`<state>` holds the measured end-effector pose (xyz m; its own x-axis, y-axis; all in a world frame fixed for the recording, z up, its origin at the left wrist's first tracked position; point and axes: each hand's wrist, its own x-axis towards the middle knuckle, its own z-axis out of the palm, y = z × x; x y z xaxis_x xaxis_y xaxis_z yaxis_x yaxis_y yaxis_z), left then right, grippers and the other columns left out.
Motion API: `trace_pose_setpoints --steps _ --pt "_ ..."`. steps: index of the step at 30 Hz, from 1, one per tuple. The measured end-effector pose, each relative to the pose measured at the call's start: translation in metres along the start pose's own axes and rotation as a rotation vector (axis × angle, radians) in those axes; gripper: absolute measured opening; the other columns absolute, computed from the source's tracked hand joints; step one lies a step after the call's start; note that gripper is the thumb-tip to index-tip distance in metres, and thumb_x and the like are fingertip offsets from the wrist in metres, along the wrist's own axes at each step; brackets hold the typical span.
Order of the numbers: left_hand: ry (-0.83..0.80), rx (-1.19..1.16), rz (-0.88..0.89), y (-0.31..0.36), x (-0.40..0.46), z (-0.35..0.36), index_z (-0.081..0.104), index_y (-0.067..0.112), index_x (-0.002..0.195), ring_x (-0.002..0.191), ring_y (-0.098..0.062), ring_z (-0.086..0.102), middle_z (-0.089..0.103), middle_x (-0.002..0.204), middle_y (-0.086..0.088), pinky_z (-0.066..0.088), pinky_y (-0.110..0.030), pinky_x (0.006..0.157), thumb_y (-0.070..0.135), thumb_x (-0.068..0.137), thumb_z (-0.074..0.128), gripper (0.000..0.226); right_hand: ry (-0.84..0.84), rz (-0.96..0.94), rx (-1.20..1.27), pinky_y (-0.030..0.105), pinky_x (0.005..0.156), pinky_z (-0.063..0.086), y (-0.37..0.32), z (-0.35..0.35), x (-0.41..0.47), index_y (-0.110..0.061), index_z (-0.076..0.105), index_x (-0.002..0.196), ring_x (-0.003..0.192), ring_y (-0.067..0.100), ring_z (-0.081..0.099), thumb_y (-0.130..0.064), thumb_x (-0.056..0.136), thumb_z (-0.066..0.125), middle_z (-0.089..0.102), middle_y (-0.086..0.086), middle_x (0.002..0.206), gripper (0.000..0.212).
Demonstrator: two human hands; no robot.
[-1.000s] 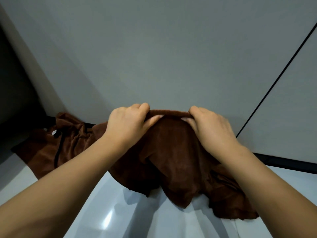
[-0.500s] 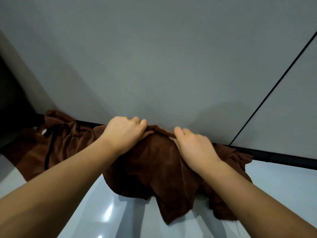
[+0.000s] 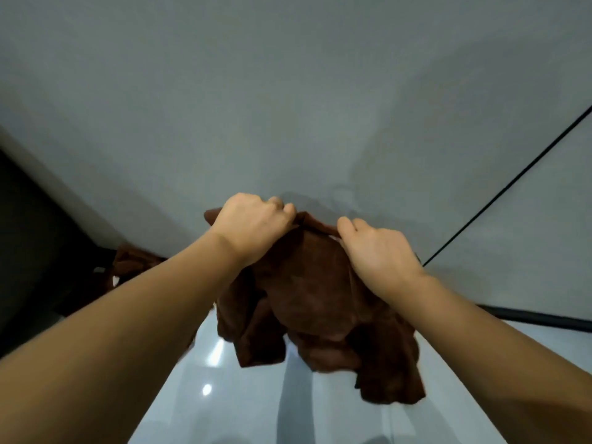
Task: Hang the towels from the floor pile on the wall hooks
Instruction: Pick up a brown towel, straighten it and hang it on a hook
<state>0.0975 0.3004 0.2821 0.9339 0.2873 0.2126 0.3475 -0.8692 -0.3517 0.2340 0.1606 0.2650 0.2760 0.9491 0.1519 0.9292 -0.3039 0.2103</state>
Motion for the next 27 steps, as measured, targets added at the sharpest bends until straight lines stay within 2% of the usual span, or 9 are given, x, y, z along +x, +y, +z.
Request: trace_pose_setpoints --steps 2,5,7,9,11,14,19,24,27 --pt "0.079 -0.027 0.003 -0.025 0.013 -0.058 0.055 0.009 0.061 0.03 -0.024 0.047 0.05 0.05 -0.007 -0.004 -0.013 0.055 0.013 0.062 0.085 0.03 0.042 -0.012 -0.039 0.018 0.049 -0.01 0.021 -0.073 0.005 -0.011 0.053 0.068 0.026 0.025 0.042 -0.01 0.047 0.091 0.048 0.004 0.05 0.043" --pt "0.169 -0.089 0.009 -0.063 0.039 -0.164 0.053 0.011 0.057 0.028 -0.022 0.045 0.048 0.047 -0.005 0.002 -0.013 0.048 0.019 0.069 0.067 0.02 0.124 -0.022 -0.117 0.019 0.048 -0.01 0.055 -0.186 0.017 -0.012 0.046 0.071 0.026 0.024 0.042 0.0 0.051 0.075 0.046 0.004 0.051 0.037" --pt "0.195 -0.103 -0.013 -0.086 0.057 -0.248 0.052 0.012 0.057 0.029 -0.023 0.046 0.049 0.047 -0.004 0.004 -0.014 0.044 0.032 0.082 0.055 0.032 0.141 -0.016 -0.135 0.018 0.04 0.001 0.077 -0.273 0.026 -0.014 0.04 0.075 0.028 0.023 0.046 -0.002 0.05 0.078 0.047 0.003 0.052 0.047" --pt "0.226 -0.116 0.002 -0.108 0.075 -0.333 0.055 0.01 0.069 0.043 -0.028 0.056 0.055 0.06 -0.007 0.01 -0.019 0.041 0.04 0.09 0.052 0.037 0.167 -0.018 -0.157 0.022 0.037 0.014 0.1 -0.361 0.033 -0.014 0.044 0.078 0.034 0.023 0.052 -0.011 0.054 0.086 0.051 0.003 0.056 0.049" --pt "0.27 -0.146 -0.038 -0.128 0.09 -0.41 0.054 0.011 0.092 0.074 -0.032 0.064 0.06 0.086 -0.009 0.028 -0.028 0.05 0.045 0.097 0.037 0.039 0.214 -0.013 -0.167 0.027 0.039 0.022 0.119 -0.44 0.036 -0.014 0.051 0.081 0.043 0.025 0.057 -0.015 0.065 0.082 0.054 0.004 0.063 0.035" --pt "0.239 -0.083 -0.055 -0.148 0.099 -0.524 0.047 0.016 0.103 0.092 -0.029 0.061 0.058 0.102 -0.003 0.032 -0.029 0.061 0.052 0.098 0.021 0.045 0.337 0.001 -0.163 0.024 0.033 0.02 0.144 -0.546 0.027 -0.014 0.052 0.072 0.033 0.023 0.049 -0.019 0.061 0.085 0.05 0.001 0.054 0.035" --pt "0.329 -0.041 -0.03 -0.164 0.102 -0.634 0.047 0.016 0.098 0.087 -0.027 0.061 0.059 0.097 -0.002 0.032 -0.029 0.06 0.056 0.096 0.023 0.047 0.387 0.015 -0.203 0.024 0.038 0.021 0.167 -0.658 -0.001 -0.014 0.049 0.073 0.038 0.027 0.053 -0.022 0.073 0.078 0.052 0.003 0.055 0.03" --pt "0.509 -0.081 0.091 -0.153 0.085 -0.679 0.051 0.013 0.095 0.085 -0.032 0.062 0.061 0.096 -0.006 0.032 -0.031 0.059 0.054 0.095 0.027 0.048 0.299 0.101 -0.279 0.033 0.057 0.029 0.15 -0.712 -0.057 -0.013 0.044 0.102 0.083 0.033 0.062 -0.026 0.101 0.039 0.059 0.009 0.096 0.014" --pt "0.537 -0.079 0.197 -0.135 0.069 -0.704 0.05 0.014 0.093 0.086 -0.031 0.063 0.061 0.097 -0.005 0.034 -0.031 0.06 0.053 0.096 0.026 0.046 0.217 0.215 -0.331 0.033 0.062 0.031 0.135 -0.736 -0.099 -0.012 0.042 0.111 0.093 0.031 0.06 -0.025 0.102 0.033 0.057 0.009 0.106 0.018"
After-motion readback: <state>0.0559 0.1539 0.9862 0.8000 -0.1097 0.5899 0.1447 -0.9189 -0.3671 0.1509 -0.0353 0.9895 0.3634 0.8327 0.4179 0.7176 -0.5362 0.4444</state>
